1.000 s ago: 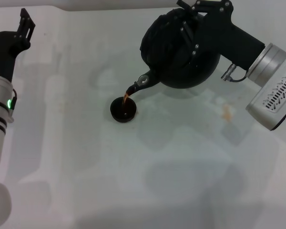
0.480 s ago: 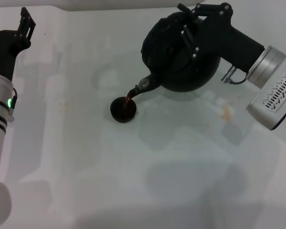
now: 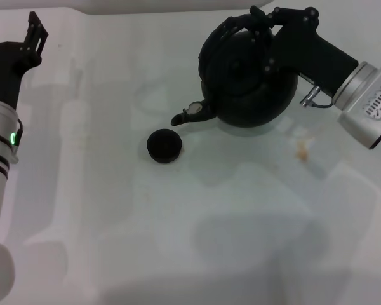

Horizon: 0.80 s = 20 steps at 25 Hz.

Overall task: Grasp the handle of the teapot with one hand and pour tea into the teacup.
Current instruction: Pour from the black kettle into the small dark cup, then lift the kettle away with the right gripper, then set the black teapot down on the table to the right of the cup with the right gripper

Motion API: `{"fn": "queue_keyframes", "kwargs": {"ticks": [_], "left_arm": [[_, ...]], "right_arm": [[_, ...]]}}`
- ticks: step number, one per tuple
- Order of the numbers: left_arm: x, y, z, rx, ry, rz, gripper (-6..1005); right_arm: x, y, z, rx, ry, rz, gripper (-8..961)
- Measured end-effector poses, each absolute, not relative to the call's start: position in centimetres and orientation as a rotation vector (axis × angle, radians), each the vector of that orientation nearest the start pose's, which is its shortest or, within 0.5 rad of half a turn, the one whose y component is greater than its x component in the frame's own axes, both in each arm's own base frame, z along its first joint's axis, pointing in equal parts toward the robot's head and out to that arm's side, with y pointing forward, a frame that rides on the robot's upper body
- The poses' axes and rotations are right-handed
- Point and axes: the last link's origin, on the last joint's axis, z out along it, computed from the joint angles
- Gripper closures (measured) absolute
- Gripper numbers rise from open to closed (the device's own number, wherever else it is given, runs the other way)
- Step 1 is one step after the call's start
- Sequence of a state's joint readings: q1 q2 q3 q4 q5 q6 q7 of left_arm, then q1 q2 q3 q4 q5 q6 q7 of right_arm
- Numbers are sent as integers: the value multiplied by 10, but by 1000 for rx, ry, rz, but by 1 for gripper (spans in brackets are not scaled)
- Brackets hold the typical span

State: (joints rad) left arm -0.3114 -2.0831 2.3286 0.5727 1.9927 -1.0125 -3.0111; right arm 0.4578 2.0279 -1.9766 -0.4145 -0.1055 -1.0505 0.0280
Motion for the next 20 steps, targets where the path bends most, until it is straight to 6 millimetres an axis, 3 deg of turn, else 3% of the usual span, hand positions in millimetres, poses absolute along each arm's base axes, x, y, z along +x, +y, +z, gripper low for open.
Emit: {"fn": "queue_keyframes", "kwargs": {"ticks": [3,12,20], "left_arm": [[-298,325,-37,-1426,-729,-739,166],[-299,324,-38,-1424,-734,-737,166],[-299,324,-38,-1426,-734,-738,166]], "right_arm": [[244,346,-55,-2127,-95,655,836],[258,339,-46,-2121,325,886,836],[286,325,-40,-2111,421,871,835]]}}
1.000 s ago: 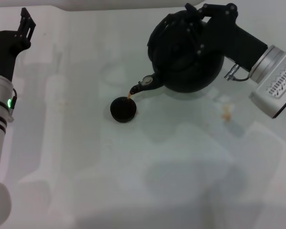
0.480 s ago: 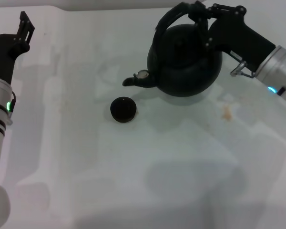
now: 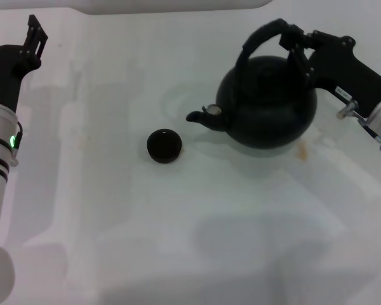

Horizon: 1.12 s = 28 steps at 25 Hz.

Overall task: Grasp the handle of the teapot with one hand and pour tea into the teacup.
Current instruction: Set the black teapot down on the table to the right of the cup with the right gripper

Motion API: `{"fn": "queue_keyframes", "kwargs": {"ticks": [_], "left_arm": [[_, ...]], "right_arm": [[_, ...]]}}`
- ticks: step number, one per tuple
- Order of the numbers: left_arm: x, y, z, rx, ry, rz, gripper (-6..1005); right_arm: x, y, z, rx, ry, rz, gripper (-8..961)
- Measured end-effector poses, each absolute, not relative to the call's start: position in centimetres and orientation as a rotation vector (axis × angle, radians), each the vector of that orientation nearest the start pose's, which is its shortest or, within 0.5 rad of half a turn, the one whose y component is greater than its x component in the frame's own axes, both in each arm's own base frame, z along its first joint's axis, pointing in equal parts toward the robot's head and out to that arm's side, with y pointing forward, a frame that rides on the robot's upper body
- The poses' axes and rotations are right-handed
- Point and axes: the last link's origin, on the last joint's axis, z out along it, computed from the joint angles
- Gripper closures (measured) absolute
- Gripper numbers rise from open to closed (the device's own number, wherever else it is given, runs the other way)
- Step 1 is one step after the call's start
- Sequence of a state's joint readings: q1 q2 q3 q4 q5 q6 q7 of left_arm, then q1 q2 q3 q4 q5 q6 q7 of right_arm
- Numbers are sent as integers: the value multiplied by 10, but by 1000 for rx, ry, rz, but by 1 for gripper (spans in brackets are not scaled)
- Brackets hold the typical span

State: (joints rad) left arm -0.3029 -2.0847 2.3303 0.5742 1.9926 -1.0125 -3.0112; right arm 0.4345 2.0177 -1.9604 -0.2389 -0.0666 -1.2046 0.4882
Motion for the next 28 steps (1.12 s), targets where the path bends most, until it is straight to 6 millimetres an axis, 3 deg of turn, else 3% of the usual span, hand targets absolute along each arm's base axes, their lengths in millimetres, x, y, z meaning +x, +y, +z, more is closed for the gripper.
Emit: {"fn": "queue_keyframes", "kwargs": {"ticks": [12,28], "left_arm": [[-298,325,-38,-1429,-730,-736,166],[-299,324,-38,-1428,-733,-734,166]], "right_arm": [[302,317,-45,-2113,484,801,835],[303,317,-47,-2117,494,785,836]]}}
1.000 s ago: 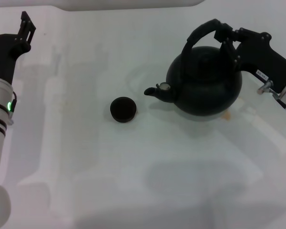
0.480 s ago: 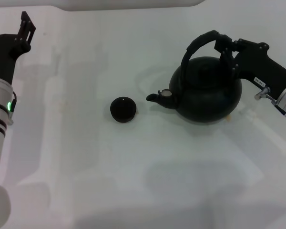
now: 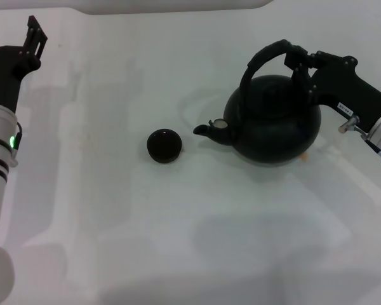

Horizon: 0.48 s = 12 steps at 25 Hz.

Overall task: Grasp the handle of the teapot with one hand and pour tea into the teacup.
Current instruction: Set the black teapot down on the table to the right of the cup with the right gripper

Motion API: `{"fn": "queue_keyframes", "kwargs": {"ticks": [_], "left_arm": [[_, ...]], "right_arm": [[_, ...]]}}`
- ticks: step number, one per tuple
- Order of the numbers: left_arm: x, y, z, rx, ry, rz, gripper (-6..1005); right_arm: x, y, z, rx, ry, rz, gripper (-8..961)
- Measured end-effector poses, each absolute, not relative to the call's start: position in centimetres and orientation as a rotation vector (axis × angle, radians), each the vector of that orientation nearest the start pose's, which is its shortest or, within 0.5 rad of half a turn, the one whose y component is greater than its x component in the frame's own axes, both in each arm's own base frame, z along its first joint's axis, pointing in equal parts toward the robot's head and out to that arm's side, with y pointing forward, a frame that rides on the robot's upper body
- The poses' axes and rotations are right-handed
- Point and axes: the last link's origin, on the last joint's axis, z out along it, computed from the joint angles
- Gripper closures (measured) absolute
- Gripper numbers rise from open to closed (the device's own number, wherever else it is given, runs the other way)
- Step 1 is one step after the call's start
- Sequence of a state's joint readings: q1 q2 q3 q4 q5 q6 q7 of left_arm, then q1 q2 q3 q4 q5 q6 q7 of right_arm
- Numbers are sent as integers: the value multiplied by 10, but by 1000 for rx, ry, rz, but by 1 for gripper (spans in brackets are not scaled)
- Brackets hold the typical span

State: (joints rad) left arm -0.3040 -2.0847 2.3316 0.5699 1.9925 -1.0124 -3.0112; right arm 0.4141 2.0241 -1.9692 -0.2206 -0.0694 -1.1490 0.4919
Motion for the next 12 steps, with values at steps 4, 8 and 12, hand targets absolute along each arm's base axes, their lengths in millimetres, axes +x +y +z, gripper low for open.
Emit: {"fn": "queue_keyframes", "kwargs": {"ticks": [4,8,12], "left_arm": [[-298,325,-38,-1430,-730,-737,166],[-297,326,-38,-1431,-728,-739,166],[-297,326,-38,-1431,-728,-739,166]], "right_arm": [[303,317,-47,-2117,493,781,835],[305,317,-46,-2117,498,775,835],[306,316,-46,-2117,503,771,836]]}}
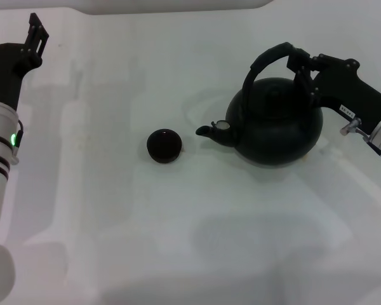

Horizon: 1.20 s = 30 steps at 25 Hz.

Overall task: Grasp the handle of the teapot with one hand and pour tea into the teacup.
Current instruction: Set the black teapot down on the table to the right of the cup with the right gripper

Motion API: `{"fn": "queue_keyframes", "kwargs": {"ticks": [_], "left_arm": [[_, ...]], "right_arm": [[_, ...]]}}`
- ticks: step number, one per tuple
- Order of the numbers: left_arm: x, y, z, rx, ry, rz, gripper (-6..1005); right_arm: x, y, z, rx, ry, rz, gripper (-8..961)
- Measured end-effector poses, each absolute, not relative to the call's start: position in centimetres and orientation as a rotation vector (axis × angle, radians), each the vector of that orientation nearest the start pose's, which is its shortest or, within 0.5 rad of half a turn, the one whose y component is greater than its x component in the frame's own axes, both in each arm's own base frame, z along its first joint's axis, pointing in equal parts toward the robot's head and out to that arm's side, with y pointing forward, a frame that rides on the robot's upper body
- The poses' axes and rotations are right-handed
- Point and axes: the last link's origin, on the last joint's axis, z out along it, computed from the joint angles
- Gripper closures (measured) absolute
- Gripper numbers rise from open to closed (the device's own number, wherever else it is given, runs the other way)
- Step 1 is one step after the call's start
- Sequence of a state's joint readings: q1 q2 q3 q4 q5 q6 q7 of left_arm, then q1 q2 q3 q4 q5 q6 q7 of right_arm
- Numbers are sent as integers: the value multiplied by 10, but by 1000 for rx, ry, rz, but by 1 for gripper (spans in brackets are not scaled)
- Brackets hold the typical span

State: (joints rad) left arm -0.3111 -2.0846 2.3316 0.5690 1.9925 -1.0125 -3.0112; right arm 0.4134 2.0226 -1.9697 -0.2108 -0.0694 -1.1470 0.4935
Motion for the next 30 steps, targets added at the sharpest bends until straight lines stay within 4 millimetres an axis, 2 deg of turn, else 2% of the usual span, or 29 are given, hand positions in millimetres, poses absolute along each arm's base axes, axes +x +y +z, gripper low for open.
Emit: {"fn": "queue_keyframes", "kwargs": {"ticks": [3,16,22,30], "left_arm": [[-297,326,-38,-1431,-728,-739,166],[-299,324,-38,-1429,-731,-734,166],[-298,325,-38,-1430,-729,-738,166],[-298,326,-38,-1431,-726,-737,166]], "right_arm": [[307,315,-46,-2122,501,769,836],[313,312,-46,-2110,532,752,728],[315,311,-46,-2104,553,760,501],[320,306,-42,-2063,631,806,316]]}}
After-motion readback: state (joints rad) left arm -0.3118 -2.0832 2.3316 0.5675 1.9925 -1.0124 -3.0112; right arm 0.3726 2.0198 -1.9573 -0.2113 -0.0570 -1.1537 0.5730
